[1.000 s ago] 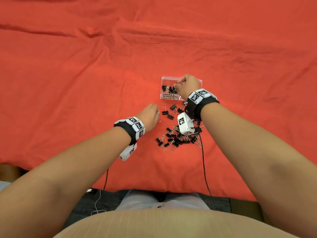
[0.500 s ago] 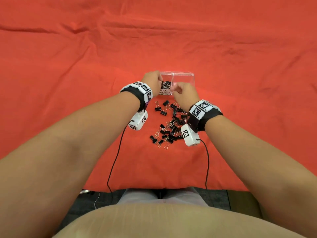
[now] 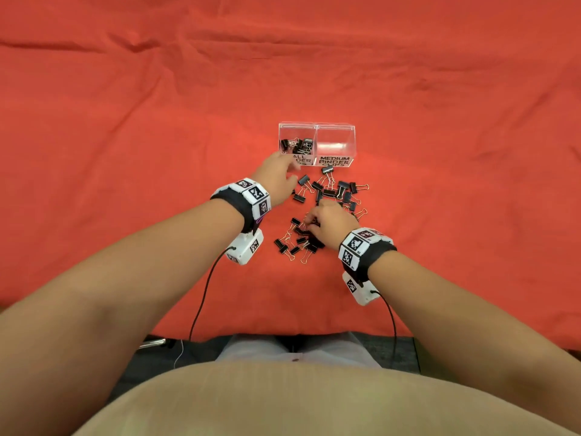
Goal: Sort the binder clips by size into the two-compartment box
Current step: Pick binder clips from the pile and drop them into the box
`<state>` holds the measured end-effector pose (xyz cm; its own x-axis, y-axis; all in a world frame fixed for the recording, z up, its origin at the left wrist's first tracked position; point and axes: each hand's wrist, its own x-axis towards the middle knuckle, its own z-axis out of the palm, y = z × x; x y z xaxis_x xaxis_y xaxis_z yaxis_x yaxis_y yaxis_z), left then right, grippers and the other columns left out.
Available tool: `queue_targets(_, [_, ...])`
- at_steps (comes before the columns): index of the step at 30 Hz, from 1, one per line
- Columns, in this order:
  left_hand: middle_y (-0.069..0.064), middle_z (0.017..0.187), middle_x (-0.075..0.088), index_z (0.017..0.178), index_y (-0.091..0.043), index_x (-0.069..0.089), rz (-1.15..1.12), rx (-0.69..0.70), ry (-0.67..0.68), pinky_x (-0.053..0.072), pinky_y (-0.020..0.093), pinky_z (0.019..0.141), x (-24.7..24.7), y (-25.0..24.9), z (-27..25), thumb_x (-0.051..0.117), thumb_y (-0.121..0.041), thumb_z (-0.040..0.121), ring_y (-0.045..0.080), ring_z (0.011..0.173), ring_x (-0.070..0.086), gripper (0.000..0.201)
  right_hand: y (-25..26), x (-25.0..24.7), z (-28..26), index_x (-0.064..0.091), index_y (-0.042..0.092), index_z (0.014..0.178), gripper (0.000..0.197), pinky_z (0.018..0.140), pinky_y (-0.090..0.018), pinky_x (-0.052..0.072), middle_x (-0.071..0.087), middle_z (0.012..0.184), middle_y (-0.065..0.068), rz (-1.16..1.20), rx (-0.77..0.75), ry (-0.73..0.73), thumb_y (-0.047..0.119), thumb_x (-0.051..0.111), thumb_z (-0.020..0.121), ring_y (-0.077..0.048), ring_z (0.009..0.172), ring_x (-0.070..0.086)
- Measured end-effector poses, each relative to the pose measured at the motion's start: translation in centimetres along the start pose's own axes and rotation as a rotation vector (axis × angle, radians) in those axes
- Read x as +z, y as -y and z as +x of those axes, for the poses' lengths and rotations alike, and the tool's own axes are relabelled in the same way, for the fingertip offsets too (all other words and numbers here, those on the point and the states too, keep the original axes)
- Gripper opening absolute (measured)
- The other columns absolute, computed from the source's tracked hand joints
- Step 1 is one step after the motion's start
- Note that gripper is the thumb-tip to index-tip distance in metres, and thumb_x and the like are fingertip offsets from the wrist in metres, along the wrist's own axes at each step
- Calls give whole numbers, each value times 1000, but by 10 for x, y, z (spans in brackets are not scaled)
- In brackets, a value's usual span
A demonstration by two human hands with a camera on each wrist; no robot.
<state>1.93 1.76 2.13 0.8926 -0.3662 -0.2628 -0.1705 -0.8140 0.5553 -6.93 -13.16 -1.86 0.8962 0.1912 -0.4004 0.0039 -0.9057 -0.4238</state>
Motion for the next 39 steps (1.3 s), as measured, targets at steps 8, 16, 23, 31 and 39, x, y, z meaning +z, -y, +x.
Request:
queue_targets(8, [-3, 91, 52, 94, -19, 57, 88, -57, 259, 49, 33, 80, 43, 38, -78, 67, -30, 79, 21, 90, 56, 20, 6, -3, 1, 64, 18, 107, 21, 93, -40, 44, 52, 111, -7, -16, -82, -10, 21, 59, 87, -24, 116, 43])
queue_targets(16, [6, 112, 45, 110, -16, 52, 140, -51, 211, 47, 37, 72, 63, 39, -95, 63, -32, 86, 28, 90, 58, 30, 17, 4, 3, 60, 18, 120, 32, 97, -41, 42, 53, 121, -7, -140, -167, 30, 25, 58, 89, -25, 119, 41])
queue_targets(23, [10, 110, 46, 102, -11, 57, 80, -45, 211, 50, 42, 82, 60, 42, -83, 62, -25, 88, 30, 89, 58, 20, 12, -7, 10, 66, 8, 97, 24, 88, -32, 40, 57, 102, -8, 109, -75, -120, 23, 48, 95, -23, 105, 47])
queue_targets(31, [8, 108, 51, 99, -11, 60, 29, -57, 228, 48, 39, 86, 56, 47, -75, 69, -22, 84, 27, 96, 57, 20, 7, -39, 7, 60, 6, 77, 30, 52, -26, 43, 57, 67, -10, 1115, 384, -174, 4, 33, 89, -17, 55, 49])
queue_targets(39, [-4, 87, 49, 107, -15, 57, -111, -167, 145, 46, 34, 80, 54, 45, -72, 75, -14, 77, 16, 81, 48, 34, 14, -18, -1, 65, 7, 79, 18, 52, -19, 37, 57, 70, 4, 573, 225, 5, 19, 54, 86, -7, 56, 48])
